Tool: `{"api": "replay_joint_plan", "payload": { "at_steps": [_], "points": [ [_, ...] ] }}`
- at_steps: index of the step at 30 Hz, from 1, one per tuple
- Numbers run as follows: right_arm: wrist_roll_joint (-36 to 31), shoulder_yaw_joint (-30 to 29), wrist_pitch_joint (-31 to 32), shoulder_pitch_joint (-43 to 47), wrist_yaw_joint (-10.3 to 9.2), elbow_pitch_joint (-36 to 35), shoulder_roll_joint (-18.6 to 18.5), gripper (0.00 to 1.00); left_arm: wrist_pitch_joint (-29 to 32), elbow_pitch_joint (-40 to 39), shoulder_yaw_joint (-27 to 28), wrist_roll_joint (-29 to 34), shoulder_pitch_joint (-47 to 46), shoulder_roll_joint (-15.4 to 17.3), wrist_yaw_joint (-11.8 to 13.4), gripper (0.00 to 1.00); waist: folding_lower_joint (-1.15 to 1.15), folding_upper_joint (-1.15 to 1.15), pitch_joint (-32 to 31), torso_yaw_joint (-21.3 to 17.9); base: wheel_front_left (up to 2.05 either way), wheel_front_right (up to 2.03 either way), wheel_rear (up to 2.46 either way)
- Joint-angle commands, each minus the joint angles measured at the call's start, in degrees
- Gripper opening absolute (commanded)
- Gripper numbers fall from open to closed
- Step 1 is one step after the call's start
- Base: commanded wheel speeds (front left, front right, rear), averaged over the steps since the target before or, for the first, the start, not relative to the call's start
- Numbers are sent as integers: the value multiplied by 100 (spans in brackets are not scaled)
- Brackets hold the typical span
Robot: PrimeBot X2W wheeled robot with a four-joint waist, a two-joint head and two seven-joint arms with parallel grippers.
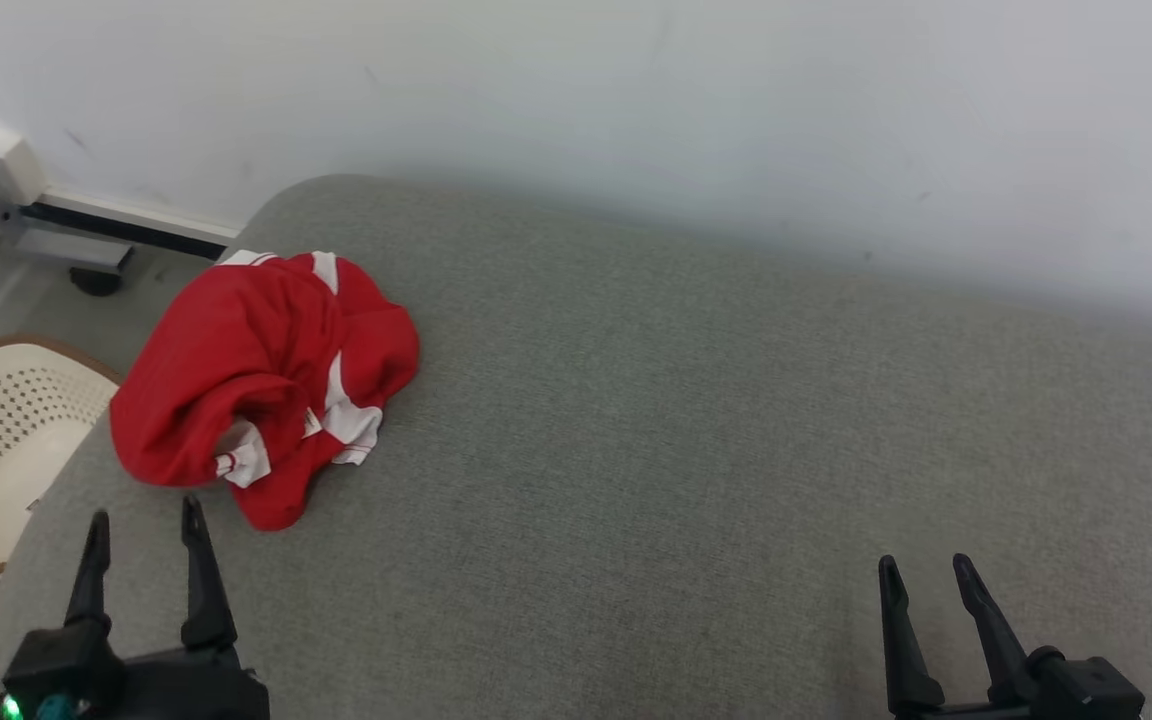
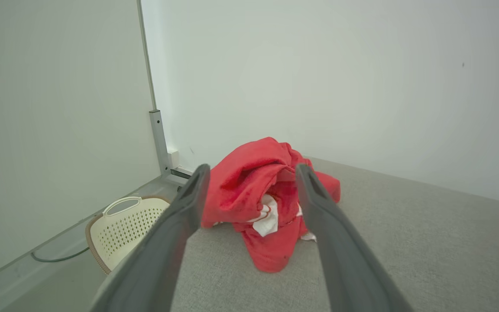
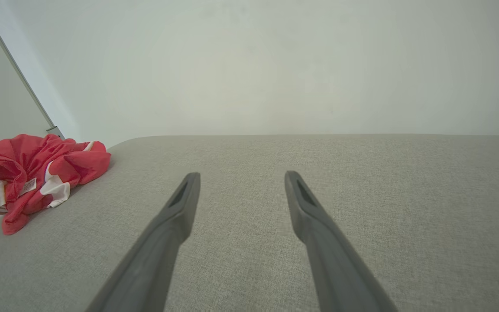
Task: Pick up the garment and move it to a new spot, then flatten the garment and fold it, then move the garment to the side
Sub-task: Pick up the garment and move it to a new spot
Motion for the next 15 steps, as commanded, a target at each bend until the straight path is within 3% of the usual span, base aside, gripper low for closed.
{"api": "replay_joint_plan", "payload": {
  "at_steps": [1, 7, 15],
  "points": [
    [-42, 4, -5, -38, 19, -18, -6, 100, -19, 23, 31, 50, -130, 17, -16, 100, 0, 0, 181, -293, 0, 0, 0],
    [-78, -77, -5, -169, 19, -26, -6, 100, -19, 412, 282, 189, -786, 138, -130, 100, 0, 0, 462, -746, 0, 0, 0],
    [-19, -147, -6, -380, 19, -71, -6, 100, -19, 1203, 680, 238, -1512, 414, -68, 100, 0, 0, 818, -1186, 0, 0, 0]
  ]
}}
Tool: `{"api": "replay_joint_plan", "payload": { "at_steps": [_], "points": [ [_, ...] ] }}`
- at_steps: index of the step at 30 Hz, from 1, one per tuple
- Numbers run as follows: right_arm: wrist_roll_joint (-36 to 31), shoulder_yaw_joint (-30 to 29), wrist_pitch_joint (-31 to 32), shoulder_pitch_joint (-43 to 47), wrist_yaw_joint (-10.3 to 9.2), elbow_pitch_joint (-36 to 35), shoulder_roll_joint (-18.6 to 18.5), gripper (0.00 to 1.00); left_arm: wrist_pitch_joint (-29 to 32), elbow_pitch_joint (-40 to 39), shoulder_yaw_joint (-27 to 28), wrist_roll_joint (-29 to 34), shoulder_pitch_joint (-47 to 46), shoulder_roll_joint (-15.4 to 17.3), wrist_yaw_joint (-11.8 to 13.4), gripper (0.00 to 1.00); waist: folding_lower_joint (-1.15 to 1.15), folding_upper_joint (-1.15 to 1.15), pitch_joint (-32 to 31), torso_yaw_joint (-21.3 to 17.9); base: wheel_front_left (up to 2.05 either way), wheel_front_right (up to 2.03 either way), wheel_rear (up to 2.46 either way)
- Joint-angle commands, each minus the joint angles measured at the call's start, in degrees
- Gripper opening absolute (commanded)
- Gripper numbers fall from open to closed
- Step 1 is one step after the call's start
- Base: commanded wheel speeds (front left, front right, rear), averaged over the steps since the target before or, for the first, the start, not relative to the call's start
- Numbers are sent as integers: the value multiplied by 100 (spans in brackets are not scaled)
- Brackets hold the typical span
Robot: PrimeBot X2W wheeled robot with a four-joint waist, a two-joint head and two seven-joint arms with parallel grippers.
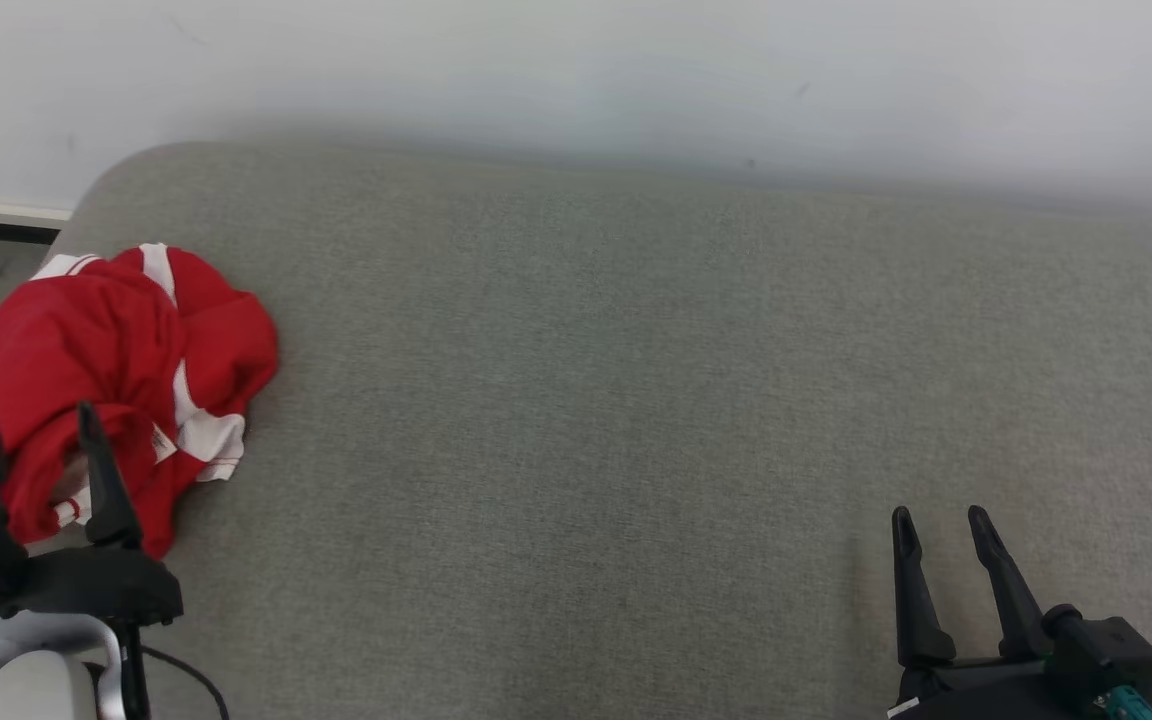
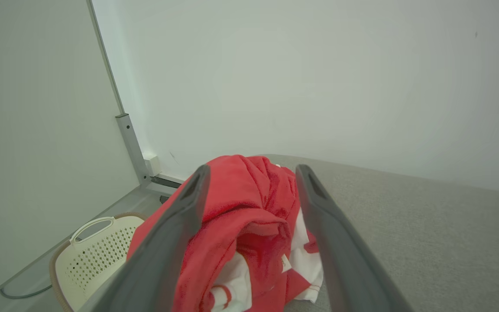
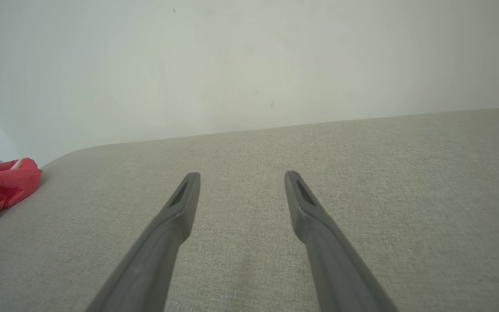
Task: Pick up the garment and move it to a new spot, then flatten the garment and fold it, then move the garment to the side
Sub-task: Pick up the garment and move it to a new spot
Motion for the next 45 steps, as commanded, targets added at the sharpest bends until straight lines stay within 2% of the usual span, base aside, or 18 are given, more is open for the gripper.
{"api": "replay_joint_plan", "payload": {
  "at_steps": [1, 15, 21, 22, 23, 24, 29, 32, 37, 45],
  "points": [
    [27, -5, -5, -46, 19, 6, -8, 100, -20, 144, 52, 30, -101, 37, 21, 100, -1, -1, 264, -277, 0, 0, 0],
    [76, 8, -6, -186, 19, 31, -7, 100, -18, 2204, 574, -159, -766, 373, 507, 100, -1, -1, 382, -502, 0, 0, 0],
    [54, -12, -5, -193, 19, 42, -7, 100, -17, 2968, 723, -361, -991, 466, 550, 100, -1, -1, 367, -509, 0, 0, 0],
    [43, -12, -6, -187, 19, 44, -7, 100, -11, 3117, 729, -375, -1031, 488, 531, 69, -1, -1, 358, -507, 0, 0, 0],
    [34, -14, -5, -179, 19, 43, -7, 100, -13, 3224, 730, -383, -1100, 516, 519, 19, -1, -1, 350, -503, 0, 0, 0],
    [31, -16, -6, -171, 19, 43, -7, 100, -13, 3334, 725, -394, -1158, 536, 489, 0, -1, -1, 340, -498, 0, 0, 0],
    [35, -13, -6, -138, 19, 51, -6, 100, -16, 3490, 700, -417, -1240, 572, 428, 0, -1, -1, 287, -469, 0, 0, 0],
    [69, -3, -6, -86, 19, 64, -8, 100, -18, 3189, 728, -438, -1234, 571, 379, 0, -1, -1, 206, -440, 0, 0, 0],
    [127, 6, -6, 3, 19, 82, -7, 100, -19, 2329, 718, -371, -1223, 524, 219, 0, -1, -1, 78, -378, 0, 0, 0],
    [191, 64, -6, 9, 19, 137, -7, 100, -19, 909, 552, -286, -1404, 258, 18, 0, -1, -1, -109, -351, 0, 0, 0]
  ]
}}
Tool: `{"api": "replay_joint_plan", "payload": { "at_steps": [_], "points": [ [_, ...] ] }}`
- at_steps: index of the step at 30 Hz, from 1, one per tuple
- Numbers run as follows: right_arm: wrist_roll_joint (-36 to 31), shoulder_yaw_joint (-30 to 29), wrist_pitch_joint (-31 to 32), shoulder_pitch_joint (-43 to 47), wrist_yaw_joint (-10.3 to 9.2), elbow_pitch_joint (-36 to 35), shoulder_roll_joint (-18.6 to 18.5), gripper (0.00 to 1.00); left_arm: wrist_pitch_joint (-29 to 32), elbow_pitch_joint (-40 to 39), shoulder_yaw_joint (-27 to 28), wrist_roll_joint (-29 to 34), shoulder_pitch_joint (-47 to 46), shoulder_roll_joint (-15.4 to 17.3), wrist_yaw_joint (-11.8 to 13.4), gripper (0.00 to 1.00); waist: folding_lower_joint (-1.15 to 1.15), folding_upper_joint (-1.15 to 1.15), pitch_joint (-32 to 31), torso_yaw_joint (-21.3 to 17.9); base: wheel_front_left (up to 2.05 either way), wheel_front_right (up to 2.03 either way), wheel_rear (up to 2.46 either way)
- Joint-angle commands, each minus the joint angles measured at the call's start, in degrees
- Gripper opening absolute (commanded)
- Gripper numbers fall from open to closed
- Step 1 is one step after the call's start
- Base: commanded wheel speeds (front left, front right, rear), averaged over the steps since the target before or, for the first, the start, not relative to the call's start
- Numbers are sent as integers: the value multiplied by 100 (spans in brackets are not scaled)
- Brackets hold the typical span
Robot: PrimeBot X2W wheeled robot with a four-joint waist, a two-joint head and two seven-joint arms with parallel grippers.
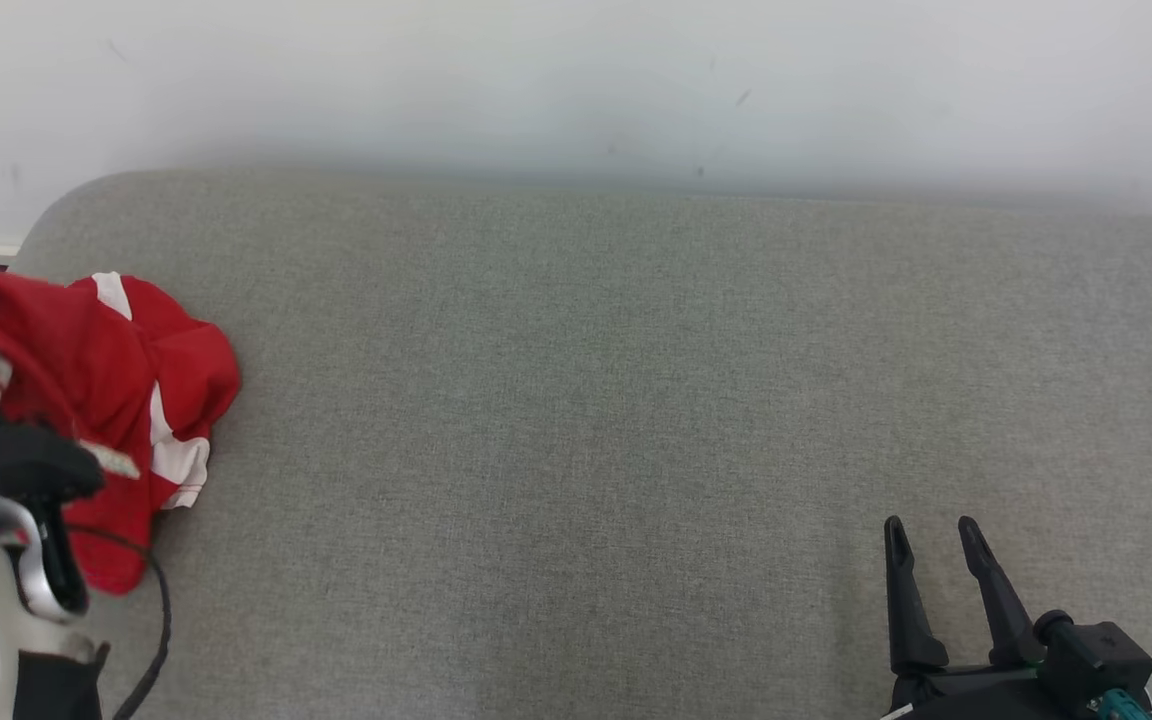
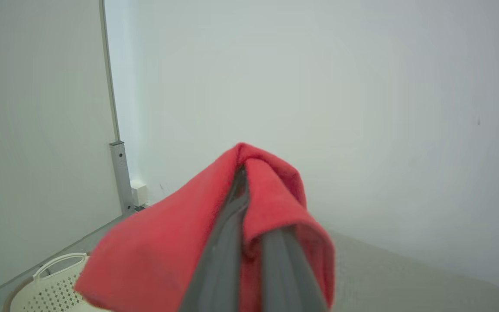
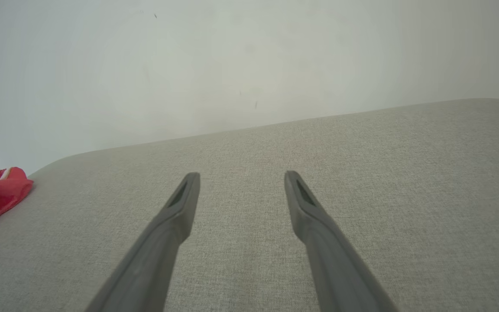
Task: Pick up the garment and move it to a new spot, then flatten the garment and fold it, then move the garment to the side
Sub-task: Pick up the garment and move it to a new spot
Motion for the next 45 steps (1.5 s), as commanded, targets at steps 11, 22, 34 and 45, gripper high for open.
{"api": "replay_joint_plan", "payload": {
  "at_steps": [11, 22, 34, 45],
  "points": [
    [186, 98, -7, 130, 19, 38, -8, 100, 1, -1227, -530, 89, -589, -89, -252, 0, 0, 0, -215, -389, 0, 0, 0],
    [288, 116, -6, 1, 19, 90, -6, 100, 458, -2247, -1229, -44, -972, -400, -340, 0, 0, 0, -205, -1241, 0, 0, 0],
    [422, 173, -6, -17, 19, 167, -7, 100, 720, -2285, -2008, -171, -1588, -590, -362, 0, 0, 0, -161, -2302, 0, 0, 0],
    [543, 201, -7, -13, 20, 219, -6, 100, 645, -1909, -2645, -664, -1752, -656, -243, 0, 0, 0, -68, -2669, 0, 0, 0]
  ]
}}
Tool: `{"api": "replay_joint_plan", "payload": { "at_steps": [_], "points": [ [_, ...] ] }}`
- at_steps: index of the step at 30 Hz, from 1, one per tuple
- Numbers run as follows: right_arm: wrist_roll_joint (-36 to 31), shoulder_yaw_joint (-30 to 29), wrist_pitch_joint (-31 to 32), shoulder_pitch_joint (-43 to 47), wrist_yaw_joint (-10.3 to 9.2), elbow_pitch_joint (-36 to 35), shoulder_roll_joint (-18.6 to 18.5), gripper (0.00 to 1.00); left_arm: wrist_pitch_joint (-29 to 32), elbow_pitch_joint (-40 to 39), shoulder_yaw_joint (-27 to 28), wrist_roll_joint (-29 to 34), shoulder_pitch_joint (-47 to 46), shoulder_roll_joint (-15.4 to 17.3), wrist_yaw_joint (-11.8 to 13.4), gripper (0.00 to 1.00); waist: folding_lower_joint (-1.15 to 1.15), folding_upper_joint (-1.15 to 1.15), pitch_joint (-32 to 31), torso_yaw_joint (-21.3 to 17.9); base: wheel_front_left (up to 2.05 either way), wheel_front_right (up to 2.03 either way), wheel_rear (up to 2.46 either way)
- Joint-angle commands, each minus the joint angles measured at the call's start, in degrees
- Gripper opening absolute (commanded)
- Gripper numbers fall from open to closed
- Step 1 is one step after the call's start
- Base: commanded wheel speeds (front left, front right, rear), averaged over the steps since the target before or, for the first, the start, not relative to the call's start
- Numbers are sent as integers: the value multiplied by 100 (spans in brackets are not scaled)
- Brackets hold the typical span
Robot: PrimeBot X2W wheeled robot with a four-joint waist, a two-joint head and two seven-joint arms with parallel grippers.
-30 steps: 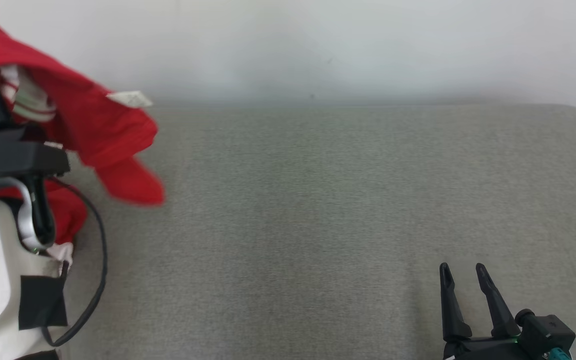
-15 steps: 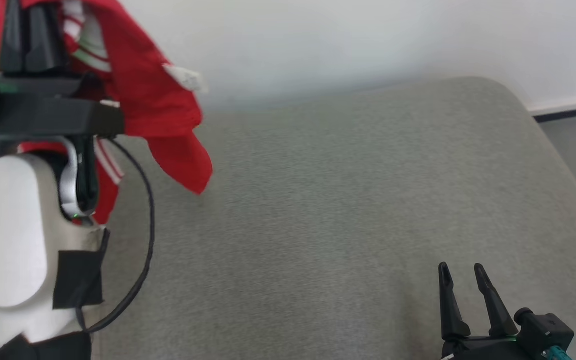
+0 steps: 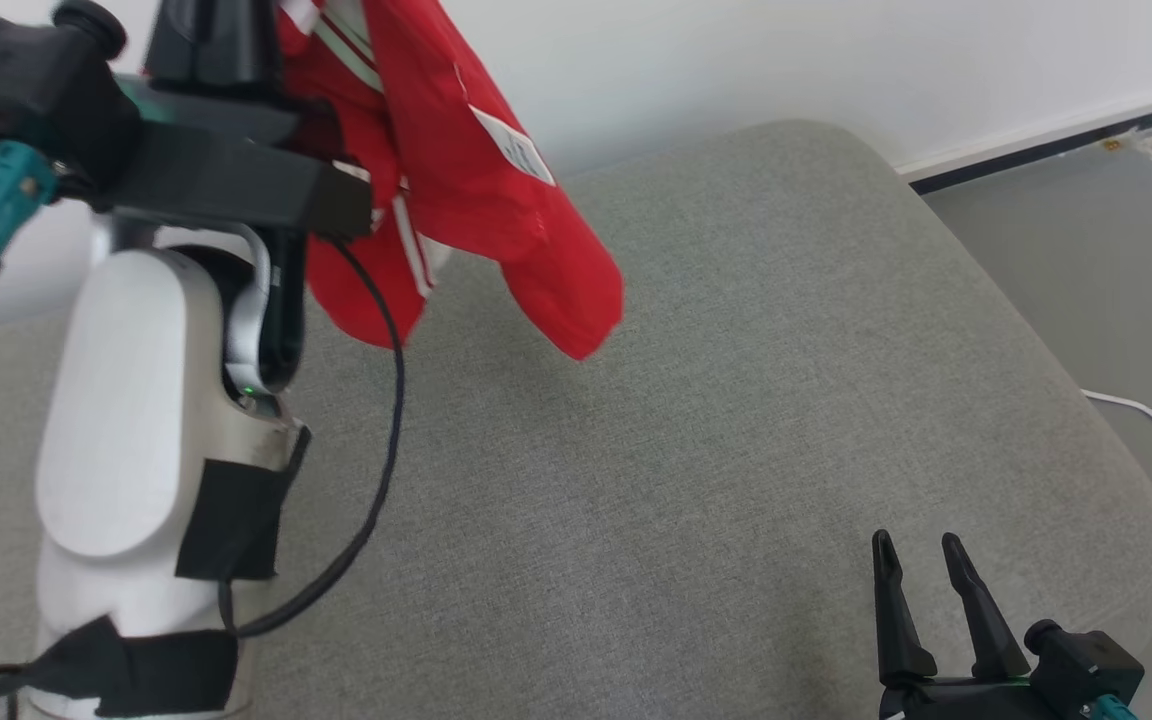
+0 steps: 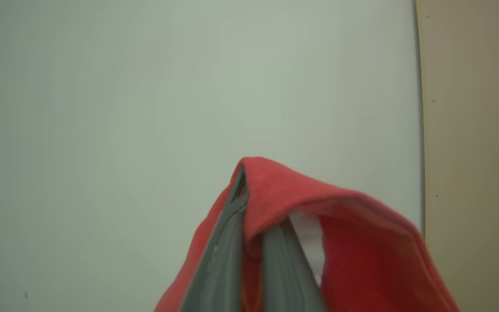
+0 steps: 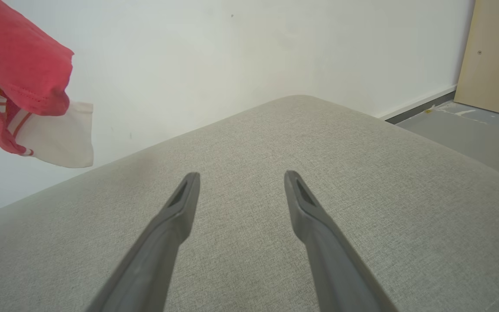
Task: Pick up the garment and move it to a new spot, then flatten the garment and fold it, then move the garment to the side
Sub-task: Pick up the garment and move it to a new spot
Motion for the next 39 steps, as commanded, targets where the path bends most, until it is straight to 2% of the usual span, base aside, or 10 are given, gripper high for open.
{"api": "replay_joint_plan", "payload": {
  "at_steps": [1, 7, 11, 18, 26, 27, 28, 39],
  "points": [
    [41, -2, -5, -8, 20, 24, -3, 100, -35, 55, -48, -99, 130, 3, 26, 0, 0, 0, 51, -23, 0, 0, 0],
    [16, 0, -5, -55, 20, 60, -4, 100, -201, 417, -418, -497, 737, -2, 231, 0, 0, 0, 120, 41, 0, 0, 0],
    [-26, 0, -6, -107, 20, 74, -4, 100, -359, 780, -431, -580, 1366, 0, 308, 0, 0, 0, 181, 111, 0, 0, 0],
    [-124, -7, -6, -144, 20, 109, -3, 100, -544, 1733, -463, -704, 2227, 44, 177, 0, 0, 0, 260, 305, 0, 0, 0],
    [-241, 19, -6, -153, 20, 123, -5, 100, -656, 2569, -674, -785, 2368, 15, 22, 0, 0, 0, 165, 468, 0, 0, 0],
    [-267, -10, -6, -100, 20, 117, -6, 100, -683, 2652, -752, -742, 2342, 10, -4, 77, 0, 0, 107, 532, 0, 0, 0],
    [-279, -28, -6, -65, 20, 111, -5, 100, -682, 2666, -787, -737, 2348, 9, -11, 100, 0, 0, 75, 576, 0, 0, 0],
    [-312, -105, -5, 149, 20, 105, -8, 100, -693, 2040, -1106, -691, 3109, -3, 80, 100, 0, 0, -192, 1091, 0, 0, 0]
  ]
}}
